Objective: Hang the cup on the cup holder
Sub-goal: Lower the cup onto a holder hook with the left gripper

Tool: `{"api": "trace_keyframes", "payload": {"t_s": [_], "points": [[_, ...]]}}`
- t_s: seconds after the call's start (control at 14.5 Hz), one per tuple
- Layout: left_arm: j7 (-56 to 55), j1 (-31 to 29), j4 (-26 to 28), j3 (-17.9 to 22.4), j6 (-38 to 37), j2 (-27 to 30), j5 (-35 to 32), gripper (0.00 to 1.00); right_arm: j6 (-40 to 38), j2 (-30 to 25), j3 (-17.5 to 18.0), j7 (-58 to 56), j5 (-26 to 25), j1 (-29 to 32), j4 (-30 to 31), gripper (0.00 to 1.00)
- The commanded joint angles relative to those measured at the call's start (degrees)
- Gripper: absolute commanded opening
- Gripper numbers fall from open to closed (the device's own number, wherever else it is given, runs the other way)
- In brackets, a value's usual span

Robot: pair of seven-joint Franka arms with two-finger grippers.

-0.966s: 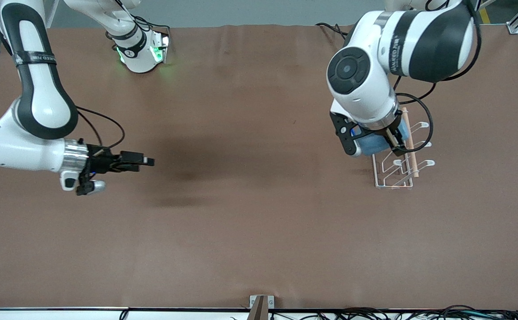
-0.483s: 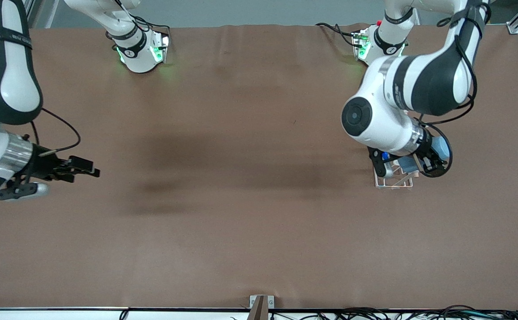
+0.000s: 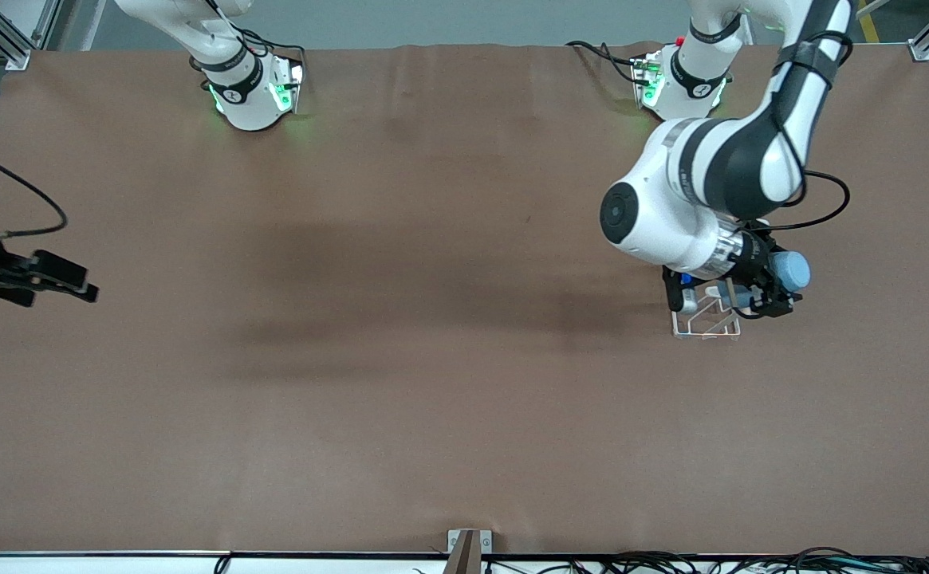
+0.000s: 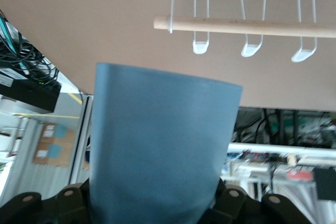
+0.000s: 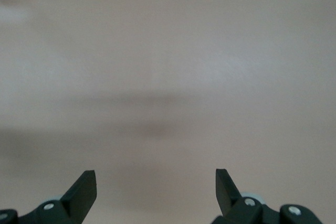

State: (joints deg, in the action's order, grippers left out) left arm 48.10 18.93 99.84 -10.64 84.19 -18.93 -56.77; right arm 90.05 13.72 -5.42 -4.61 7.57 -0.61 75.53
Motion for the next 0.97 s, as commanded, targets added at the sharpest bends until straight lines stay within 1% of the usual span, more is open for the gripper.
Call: {"api": "trace_keyframes", "payload": {"t_s": [0.0,0.14,0.21,0.34,0.62,0.76,0.9], "points": [[-2.91,0.31,5.88,-0.61,1.06,2.15,-3.78,0.63,-8.64,-2.1,0.41,1.18,-2.28,0.96,-3.37,1.0],[-5.03,0.4,6.51,-1.92,1.06,1.36,-4.66,0.63,-8.66,-4.57,0.93,1.88,-7.63,0.52,-3.03,1.0],[-5.21,0.4,6.51,-2.1,1.06,1.09,-5.01,0.63,-8.49,-6.06,0.94,2.75,-8.7,0.52,-1.63,1.0],[-6.7,0.49,6.42,-2.1,1.06,-0.13,-5.72,0.63,-8.31,-8.87,0.94,3.29,-8.71,0.52,1.44,1.0],[-9.95,-0.3,6.43,-2.1,0.62,-3.3,-7.91,0.63,-2.17,-16.69,0.94,3.73,-8.71,0.61,12.94,1.0],[-10.75,-0.48,6.16,-2.02,0.62,-4.52,-8.09,0.63,-2.33,-16.71,0.94,3.64,-8.18,0.78,12.36,1.0],[-14.33,0.31,6.07,-2.01,0.45,-5.94,-8.18,0.63,-2.59,-16.36,0.85,3.55,-8.09,1.05,11.13,1.0]]}}
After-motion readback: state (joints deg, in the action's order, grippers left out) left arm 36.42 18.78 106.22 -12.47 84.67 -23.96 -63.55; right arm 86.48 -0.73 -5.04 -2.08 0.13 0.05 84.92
